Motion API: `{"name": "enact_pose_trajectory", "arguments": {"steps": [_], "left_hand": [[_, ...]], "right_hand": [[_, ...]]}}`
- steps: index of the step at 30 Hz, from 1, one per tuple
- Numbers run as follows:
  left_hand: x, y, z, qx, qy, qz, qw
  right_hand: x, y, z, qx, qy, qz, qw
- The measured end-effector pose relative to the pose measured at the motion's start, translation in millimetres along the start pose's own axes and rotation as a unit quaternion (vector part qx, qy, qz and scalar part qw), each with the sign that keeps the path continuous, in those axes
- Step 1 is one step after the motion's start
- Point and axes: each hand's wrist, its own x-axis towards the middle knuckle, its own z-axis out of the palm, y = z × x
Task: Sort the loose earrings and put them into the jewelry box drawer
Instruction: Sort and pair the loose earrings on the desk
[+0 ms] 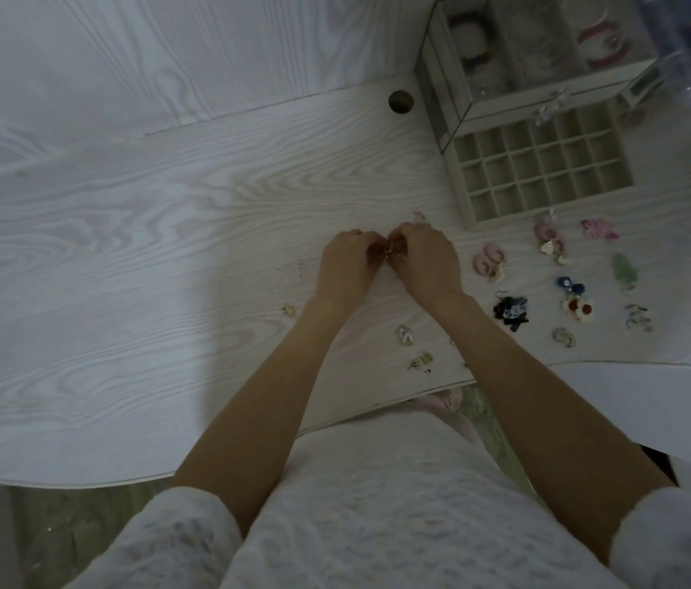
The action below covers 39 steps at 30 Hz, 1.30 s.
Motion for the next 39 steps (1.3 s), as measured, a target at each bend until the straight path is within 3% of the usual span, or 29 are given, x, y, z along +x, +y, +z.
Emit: {"name": "enact_pose_trajectory", "arguments": {"steps": [4,7,10,15,21,29,39], "left_hand": [[-4,5,-21,0.013,0.036,0.018,0.999],[-20,-2,-54,0.012,0.104,0.045,0.993],[-49,-24,-80,0.001,0.117,0.027,0.993],[-99,-60,-89,0.008,0.119,-0.052,0.991],[-122,-69,-73,-0.018,0.086,-0.099,0.991],[-114,-64,-49,-0.049,0.140,-0.143,0.978],[-77,-31,-23,0.002,0.050,-0.056,0.997]], "right_hand": [[-4,2,-8,0.025,-0.005,-0.007,1.000],[-19,4,-23,0.062,0.033,-0.044,0.997],[-40,2,-31,0.092,0.052,-0.055,0.993],[-59,-17,-10,0.089,-0.033,-0.095,0.991],[-51,-34,19,-0.014,-0.119,-0.130,0.984],[-46,-32,22,0.029,-0.089,-0.129,0.987],[-52,12,-1,-0.073,-0.002,-0.064,0.995]]}}
